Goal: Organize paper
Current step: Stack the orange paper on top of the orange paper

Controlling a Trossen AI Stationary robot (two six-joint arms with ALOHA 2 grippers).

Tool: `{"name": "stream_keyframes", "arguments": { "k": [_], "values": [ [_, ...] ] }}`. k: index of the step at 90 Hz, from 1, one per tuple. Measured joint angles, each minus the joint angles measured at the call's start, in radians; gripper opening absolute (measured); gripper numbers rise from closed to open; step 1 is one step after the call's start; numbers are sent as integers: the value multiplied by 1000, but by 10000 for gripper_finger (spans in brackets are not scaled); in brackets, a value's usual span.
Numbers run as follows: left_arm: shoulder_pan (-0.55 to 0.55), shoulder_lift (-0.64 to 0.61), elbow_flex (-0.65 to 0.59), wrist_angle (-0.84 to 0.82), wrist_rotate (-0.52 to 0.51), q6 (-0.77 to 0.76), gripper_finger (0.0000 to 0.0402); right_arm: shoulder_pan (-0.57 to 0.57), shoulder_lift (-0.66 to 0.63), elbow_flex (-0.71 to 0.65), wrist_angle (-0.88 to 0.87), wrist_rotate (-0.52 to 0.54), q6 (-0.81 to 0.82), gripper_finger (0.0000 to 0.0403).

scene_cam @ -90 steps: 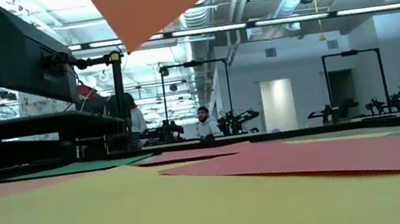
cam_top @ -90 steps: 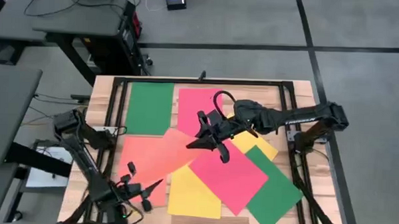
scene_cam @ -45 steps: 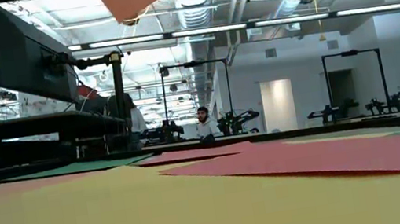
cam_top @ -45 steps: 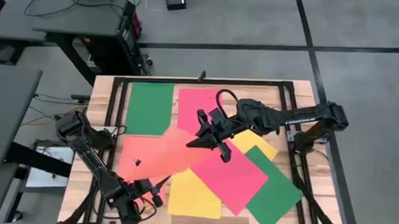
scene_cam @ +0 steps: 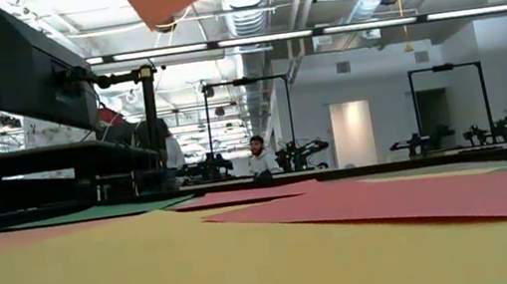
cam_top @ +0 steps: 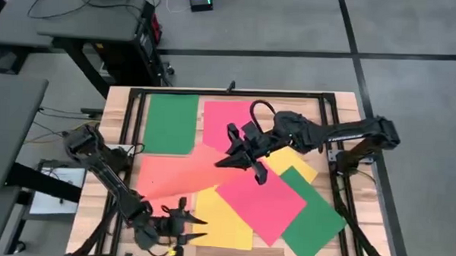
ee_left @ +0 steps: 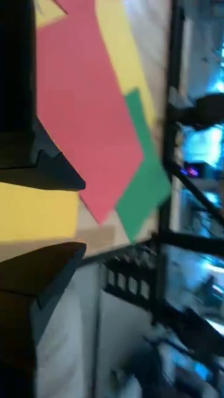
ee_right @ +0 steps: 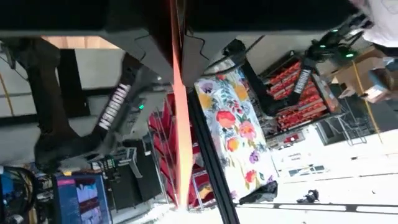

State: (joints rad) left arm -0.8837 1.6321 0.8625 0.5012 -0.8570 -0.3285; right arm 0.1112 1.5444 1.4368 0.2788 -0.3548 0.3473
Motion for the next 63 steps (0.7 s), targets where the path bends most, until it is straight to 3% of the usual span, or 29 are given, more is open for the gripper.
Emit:
{"name": "stream_keyframes", "arguments": {
  "k": [21,28,40,63],
  "values": [
    [-2,-27,-400,815,-51,230,131,10,-34,0,1,-7,-5,0],
    [21,-29,-472,983,-59,348,131,13,-37,0,-4,-7,-5,0],
    [67,-29,-483,1017,-44,465,131,8,-39,0,-4,-8,-6,0],
    [156,-29,-390,838,35,486,131,-9,-39,0,-2,-7,-8,0]
  ]
}}
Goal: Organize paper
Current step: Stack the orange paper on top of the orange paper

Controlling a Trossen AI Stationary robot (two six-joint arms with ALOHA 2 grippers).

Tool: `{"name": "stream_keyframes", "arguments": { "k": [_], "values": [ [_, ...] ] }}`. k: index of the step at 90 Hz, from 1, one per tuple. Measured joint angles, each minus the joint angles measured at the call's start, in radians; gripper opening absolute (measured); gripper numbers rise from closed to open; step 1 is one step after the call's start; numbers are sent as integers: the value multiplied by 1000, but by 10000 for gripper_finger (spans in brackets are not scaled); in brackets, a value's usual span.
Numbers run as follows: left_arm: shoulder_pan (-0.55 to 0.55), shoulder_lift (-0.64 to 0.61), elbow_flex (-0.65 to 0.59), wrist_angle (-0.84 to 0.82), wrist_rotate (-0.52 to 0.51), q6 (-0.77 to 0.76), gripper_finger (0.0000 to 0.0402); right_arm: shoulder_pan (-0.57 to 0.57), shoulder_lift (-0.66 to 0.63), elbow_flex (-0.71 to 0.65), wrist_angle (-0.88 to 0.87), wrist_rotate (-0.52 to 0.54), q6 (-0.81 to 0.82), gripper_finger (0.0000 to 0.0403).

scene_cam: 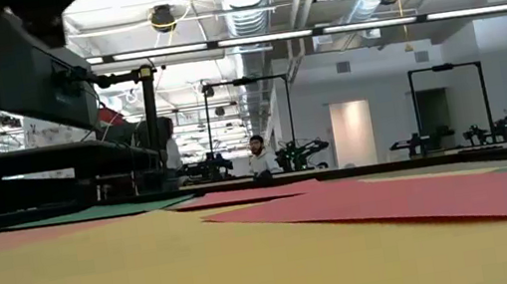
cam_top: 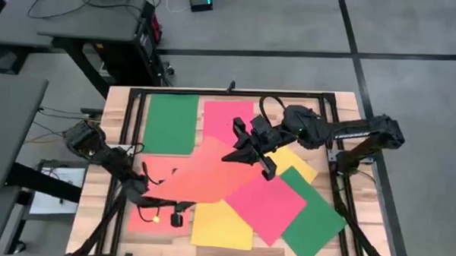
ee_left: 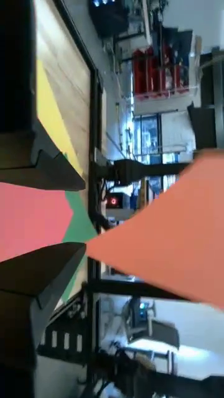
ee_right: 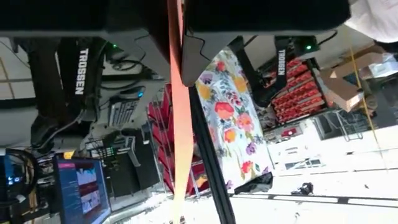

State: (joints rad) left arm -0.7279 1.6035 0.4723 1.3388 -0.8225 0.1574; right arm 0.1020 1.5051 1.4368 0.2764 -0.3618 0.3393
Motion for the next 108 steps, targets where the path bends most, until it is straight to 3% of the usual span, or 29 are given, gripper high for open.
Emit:
{"name": "stream_keyframes", "arguments": {
  "k": [35,75,85,99,108],
  "values": [
    [66,0,63,-52,139,-11,130,2,0,0,-2,0,0,0],
    [167,0,99,-206,139,-223,127,2,1,0,12,1,0,0],
    [173,0,99,-200,138,-219,100,2,1,0,13,1,0,0],
    [164,0,99,-198,137,-214,15,2,1,0,16,1,0,0],
    [140,0,99,-196,138,-205,5,0,1,0,19,8,0,0]
  ]
}}
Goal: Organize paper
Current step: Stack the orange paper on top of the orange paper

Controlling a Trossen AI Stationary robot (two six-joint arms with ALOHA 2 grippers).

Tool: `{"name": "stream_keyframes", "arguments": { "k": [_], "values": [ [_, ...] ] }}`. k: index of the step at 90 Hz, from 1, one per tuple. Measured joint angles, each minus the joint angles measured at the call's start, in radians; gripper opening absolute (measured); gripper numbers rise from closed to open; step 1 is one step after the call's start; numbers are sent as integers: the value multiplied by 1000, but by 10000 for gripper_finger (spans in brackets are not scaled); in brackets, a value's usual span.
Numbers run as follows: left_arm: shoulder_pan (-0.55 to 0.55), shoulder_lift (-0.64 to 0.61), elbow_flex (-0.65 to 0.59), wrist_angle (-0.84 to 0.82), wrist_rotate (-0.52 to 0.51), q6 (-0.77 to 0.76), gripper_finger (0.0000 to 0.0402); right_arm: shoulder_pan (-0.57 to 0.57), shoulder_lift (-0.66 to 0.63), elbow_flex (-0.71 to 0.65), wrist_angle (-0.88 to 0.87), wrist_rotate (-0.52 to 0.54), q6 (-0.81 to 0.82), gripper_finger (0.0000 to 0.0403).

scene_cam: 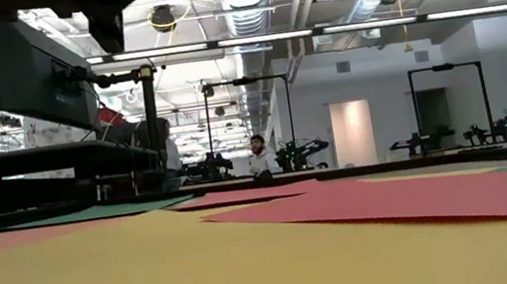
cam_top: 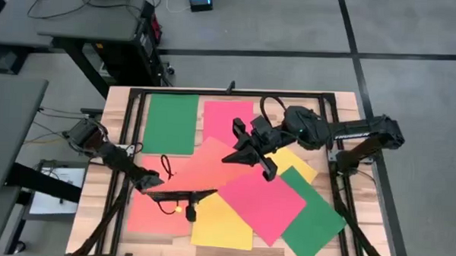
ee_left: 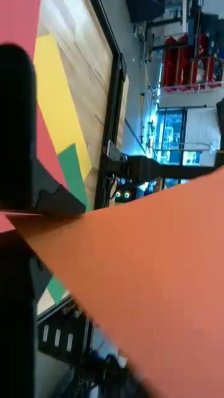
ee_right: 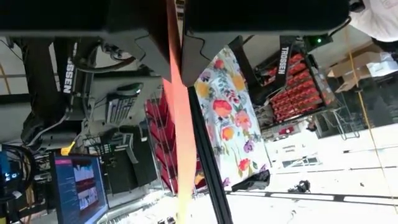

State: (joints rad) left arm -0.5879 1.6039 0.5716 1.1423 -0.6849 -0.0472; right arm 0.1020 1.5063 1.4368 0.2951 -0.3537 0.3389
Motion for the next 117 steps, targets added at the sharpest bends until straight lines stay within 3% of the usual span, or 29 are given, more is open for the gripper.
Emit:
{"name": "stream_keyframes", "arguments": {
  "k": [23,46,67,88,104,117],
  "values": [
    [-137,0,0,38,-60,9,0,-8,0,0,-21,37,-8,0],
    [-319,-1,1,91,-344,61,0,-3,44,0,-107,104,-7,0],
    [-391,-2,2,114,-487,63,0,19,171,0,-100,104,57,0],
    [-480,-1,2,114,-668,-42,0,29,308,0,-69,105,115,0],
    [-589,-2,3,114,-866,-128,0,28,368,0,-68,154,154,0],
    [-653,-2,3,125,-885,-202,0,28,417,0,-52,204,199,0]
  ]
}}
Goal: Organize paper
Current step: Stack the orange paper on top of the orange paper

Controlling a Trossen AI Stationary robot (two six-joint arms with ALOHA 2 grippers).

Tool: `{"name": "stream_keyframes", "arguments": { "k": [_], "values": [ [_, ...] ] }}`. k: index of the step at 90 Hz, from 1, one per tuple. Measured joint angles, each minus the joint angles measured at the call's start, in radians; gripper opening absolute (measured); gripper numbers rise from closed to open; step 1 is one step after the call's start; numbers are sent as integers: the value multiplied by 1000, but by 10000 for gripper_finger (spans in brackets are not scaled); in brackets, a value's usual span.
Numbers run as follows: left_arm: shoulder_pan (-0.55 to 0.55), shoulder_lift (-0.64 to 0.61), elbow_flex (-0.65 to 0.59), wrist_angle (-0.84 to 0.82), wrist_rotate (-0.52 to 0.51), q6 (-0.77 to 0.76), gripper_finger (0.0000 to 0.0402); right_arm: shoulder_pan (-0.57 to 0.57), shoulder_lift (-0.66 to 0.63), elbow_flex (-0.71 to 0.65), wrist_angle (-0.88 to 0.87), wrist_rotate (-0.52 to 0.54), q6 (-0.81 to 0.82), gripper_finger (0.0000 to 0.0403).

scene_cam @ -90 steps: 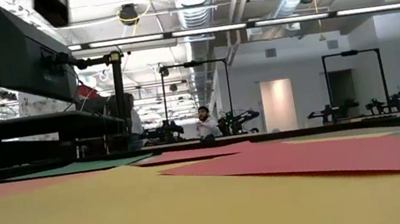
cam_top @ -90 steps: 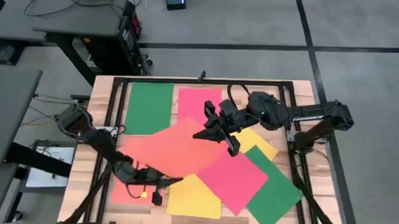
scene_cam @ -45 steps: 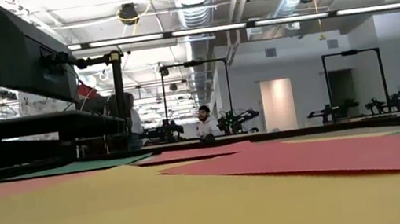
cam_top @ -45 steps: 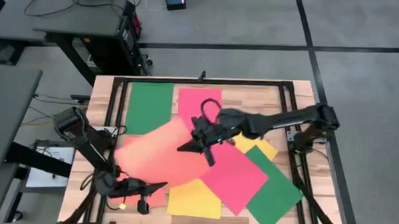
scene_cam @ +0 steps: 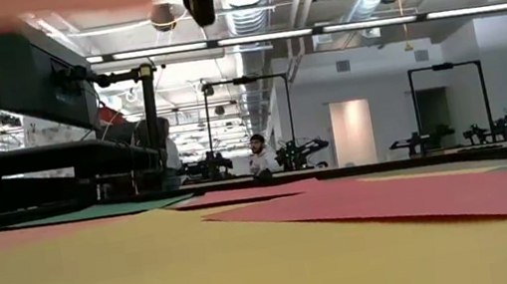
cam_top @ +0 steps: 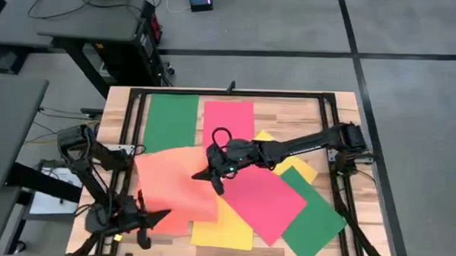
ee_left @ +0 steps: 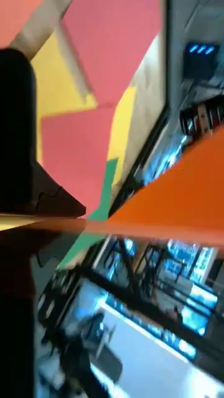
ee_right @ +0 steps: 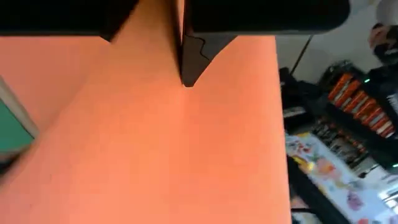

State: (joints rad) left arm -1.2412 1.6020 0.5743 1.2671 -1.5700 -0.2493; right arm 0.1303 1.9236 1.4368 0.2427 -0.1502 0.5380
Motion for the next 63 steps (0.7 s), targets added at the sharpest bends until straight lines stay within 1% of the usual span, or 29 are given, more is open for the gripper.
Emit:
{"name": "stream_keyframes", "arguments": {
  "k": [12,34,48,63],
  "values": [
    [-13,0,1,3,1,-59,0,8,81,0,66,4,66,0],
    [-50,0,1,3,1,-93,0,5,230,0,234,2,185,0],
    [-85,-1,1,5,0,-100,0,-4,290,0,318,-5,244,0],
    [-108,-5,2,15,0,-101,0,-8,323,3,343,-10,267,0]
  ]
}}
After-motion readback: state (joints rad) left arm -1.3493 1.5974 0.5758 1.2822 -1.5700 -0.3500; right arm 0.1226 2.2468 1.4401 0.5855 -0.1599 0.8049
